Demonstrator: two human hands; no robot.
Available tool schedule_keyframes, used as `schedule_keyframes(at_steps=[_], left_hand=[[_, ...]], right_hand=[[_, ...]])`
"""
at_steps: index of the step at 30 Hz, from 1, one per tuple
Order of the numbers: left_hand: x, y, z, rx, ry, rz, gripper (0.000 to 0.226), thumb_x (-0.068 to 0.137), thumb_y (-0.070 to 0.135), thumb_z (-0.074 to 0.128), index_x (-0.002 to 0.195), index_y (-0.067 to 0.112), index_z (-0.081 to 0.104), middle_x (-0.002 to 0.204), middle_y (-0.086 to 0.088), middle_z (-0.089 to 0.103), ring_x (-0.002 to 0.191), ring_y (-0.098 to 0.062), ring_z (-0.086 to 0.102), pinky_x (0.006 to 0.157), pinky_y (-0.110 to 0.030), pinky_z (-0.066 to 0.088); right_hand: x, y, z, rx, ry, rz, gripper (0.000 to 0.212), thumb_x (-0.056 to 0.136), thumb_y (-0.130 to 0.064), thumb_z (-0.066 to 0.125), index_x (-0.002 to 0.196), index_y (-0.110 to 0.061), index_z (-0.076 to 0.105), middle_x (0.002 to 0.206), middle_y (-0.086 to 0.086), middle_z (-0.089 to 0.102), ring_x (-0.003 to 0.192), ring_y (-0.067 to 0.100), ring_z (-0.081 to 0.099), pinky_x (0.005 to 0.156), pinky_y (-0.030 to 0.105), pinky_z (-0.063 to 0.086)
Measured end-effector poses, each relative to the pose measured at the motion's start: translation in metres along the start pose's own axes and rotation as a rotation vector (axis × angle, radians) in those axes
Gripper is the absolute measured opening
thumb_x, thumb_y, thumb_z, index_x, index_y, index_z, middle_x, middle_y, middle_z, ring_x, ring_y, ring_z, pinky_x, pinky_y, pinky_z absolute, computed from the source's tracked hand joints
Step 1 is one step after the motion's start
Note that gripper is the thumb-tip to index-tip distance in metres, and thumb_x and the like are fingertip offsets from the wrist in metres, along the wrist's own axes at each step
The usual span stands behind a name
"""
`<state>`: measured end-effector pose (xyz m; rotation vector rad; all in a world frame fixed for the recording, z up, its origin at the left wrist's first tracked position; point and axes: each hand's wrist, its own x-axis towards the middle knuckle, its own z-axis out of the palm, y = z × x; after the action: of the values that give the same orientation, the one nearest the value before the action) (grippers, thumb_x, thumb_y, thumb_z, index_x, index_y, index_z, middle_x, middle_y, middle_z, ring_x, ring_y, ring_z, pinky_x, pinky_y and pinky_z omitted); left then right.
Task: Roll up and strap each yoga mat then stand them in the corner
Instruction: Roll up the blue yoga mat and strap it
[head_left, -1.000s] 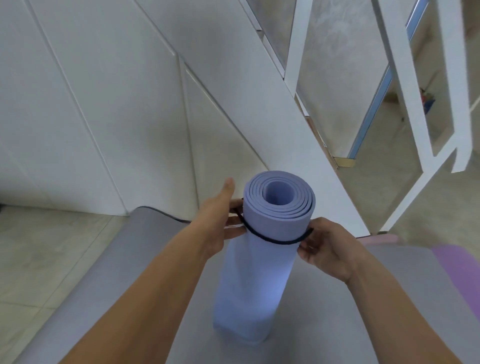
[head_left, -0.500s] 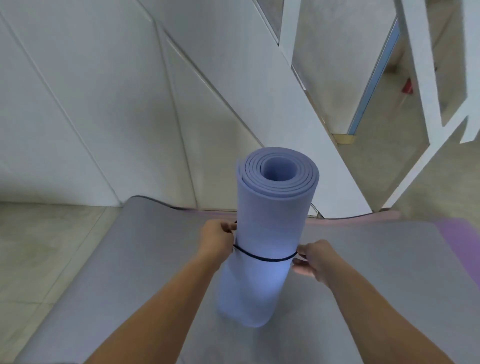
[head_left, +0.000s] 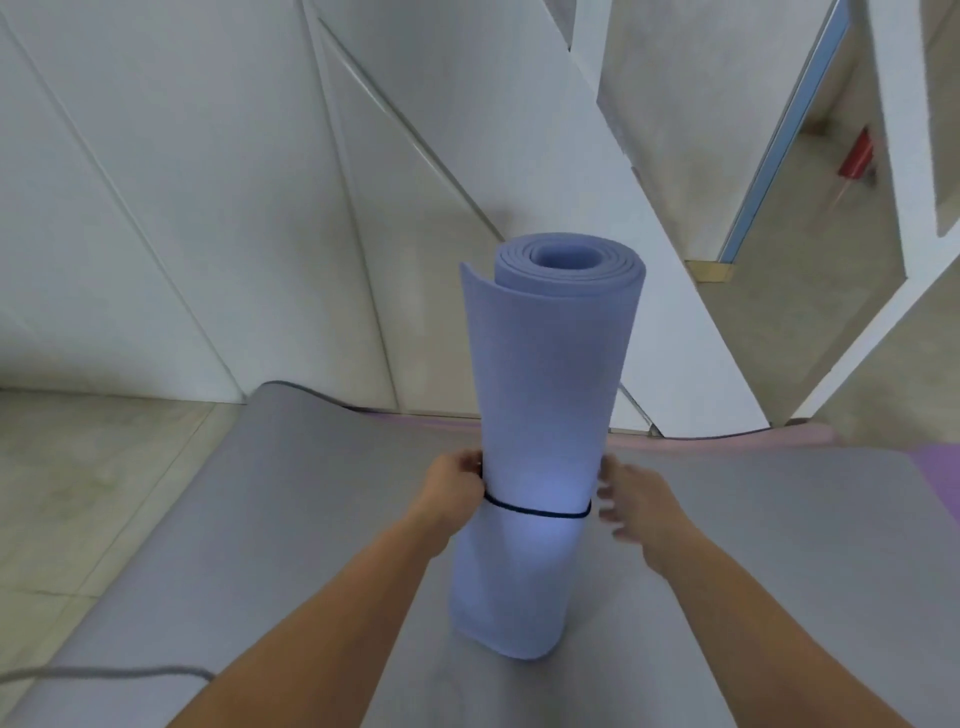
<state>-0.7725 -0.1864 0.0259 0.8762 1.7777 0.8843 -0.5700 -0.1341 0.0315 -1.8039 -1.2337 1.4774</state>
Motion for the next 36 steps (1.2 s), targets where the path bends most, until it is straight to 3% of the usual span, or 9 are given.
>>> schedule_keyframes(at_steps=[5, 7, 10, 15, 20, 26, 29, 32, 36], left_hand=[[-0.009, -0.01, 0.027, 0.071, -0.176, 0.051, 0.038, 0.091, -0.009, 0.05, 0.116, 0.02, 0.05, 0.104, 0.003, 0.057, 0.075, 0.008, 0.056, 0.065, -0.014, 0.051], [-0.012, -0.016, 0.047, 0.079, -0.204, 0.133, 0.031, 0.092, -0.004, 0.056, 0.104, 0.024, 0.049, 0.106, 0.003, 0.057, 0.09, -0.007, 0.058, 0.085, -0.031, 0.056], [-0.016, -0.018, 0.072, -0.018, -0.221, 0.186, 0.033, 0.087, -0.005, 0.064, 0.104, 0.022, 0.056, 0.091, 0.003, 0.063, 0.078, -0.011, 0.06, 0.075, -0.022, 0.054], [-0.012, -0.026, 0.093, 0.176, -0.37, 0.299, 0.063, 0.066, 0.01, 0.078, 0.12, 0.036, 0.061, 0.113, 0.007, 0.067, 0.096, -0.007, 0.064, 0.079, -0.026, 0.058], [-0.01, -0.034, 0.122, 0.417, -0.123, 0.31, 0.021, 0.079, 0.015, 0.069, 0.067, 0.023, 0.053, 0.062, 0.008, 0.052, 0.059, -0.011, 0.045, 0.057, -0.027, 0.037], [0.022, -0.017, 0.098, 0.474, -0.171, 0.436, 0.023, 0.081, 0.011, 0.072, 0.071, 0.019, 0.054, 0.082, 0.005, 0.049, 0.077, -0.019, 0.047, 0.066, -0.03, 0.033], [0.029, -0.017, 0.078, 0.548, -0.22, 0.431, 0.017, 0.082, 0.012, 0.065, 0.087, 0.028, 0.07, 0.103, 0.008, 0.062, 0.095, -0.016, 0.056, 0.082, -0.035, 0.044], [0.037, -0.035, 0.08, 0.63, -0.243, 0.394, 0.028, 0.081, 0.007, 0.054, 0.072, 0.032, 0.062, 0.079, 0.005, 0.067, 0.078, -0.017, 0.058, 0.065, -0.024, 0.042], [0.055, -0.074, 0.11, 0.806, -0.177, 0.351, 0.018, 0.089, 0.007, 0.052, 0.098, 0.014, 0.065, 0.098, -0.007, 0.068, 0.089, -0.024, 0.059, 0.066, -0.03, 0.043]], right_hand=[[-0.04, -0.106, -0.066, 0.363, 0.153, -0.447, 0.037, 0.101, -0.044, 0.037, 0.101, -0.021, 0.067, 0.104, -0.009, 0.067, 0.097, 0.014, 0.06, 0.081, 0.033, 0.049], [-0.052, -0.128, -0.088, 0.315, 0.146, -0.562, 0.043, 0.101, -0.052, 0.037, 0.119, -0.026, 0.066, 0.117, -0.01, 0.067, 0.11, 0.012, 0.059, 0.085, 0.035, 0.05], [-0.056, -0.128, -0.117, 0.046, 0.174, -0.619, 0.068, 0.085, -0.075, 0.048, 0.143, -0.042, 0.039, 0.138, -0.006, 0.054, 0.124, 0.017, 0.054, 0.096, 0.045, 0.049], [-0.06, -0.115, -0.166, 0.016, 0.276, -0.534, 0.026, 0.096, -0.037, 0.047, 0.12, -0.038, 0.058, 0.118, -0.009, 0.06, 0.107, 0.017, 0.057, 0.082, 0.043, 0.054], [-0.055, -0.091, -0.205, 0.105, 0.482, -0.416, 0.029, 0.09, -0.021, 0.041, 0.099, -0.036, 0.065, 0.106, -0.004, 0.063, 0.102, 0.024, 0.058, 0.083, 0.05, 0.055], [-0.034, -0.038, -0.239, 0.312, 0.548, -0.176, 0.04, 0.087, -0.017, 0.04, 0.111, -0.024, 0.07, 0.11, 0.005, 0.069, 0.095, 0.03, 0.062, 0.053, 0.034, 0.055], [-0.009, 0.008, -0.228, 0.363, 0.485, -0.05, 0.034, 0.091, -0.019, 0.04, 0.105, -0.023, 0.071, 0.107, 0.003, 0.07, 0.095, 0.03, 0.064, 0.062, 0.037, 0.057], [0.012, 0.055, -0.213, 0.369, 0.472, 0.087, 0.023, 0.096, -0.02, 0.044, 0.083, -0.019, 0.062, 0.093, 0.004, 0.063, 0.087, 0.027, 0.057, 0.079, 0.044, 0.056], [0.036, 0.124, -0.196, 0.003, 0.637, 0.107, 0.03, 0.102, -0.023, 0.037, 0.093, -0.006, 0.06, 0.108, 0.02, 0.058, 0.095, 0.033, 0.052, 0.086, 0.044, 0.043]])
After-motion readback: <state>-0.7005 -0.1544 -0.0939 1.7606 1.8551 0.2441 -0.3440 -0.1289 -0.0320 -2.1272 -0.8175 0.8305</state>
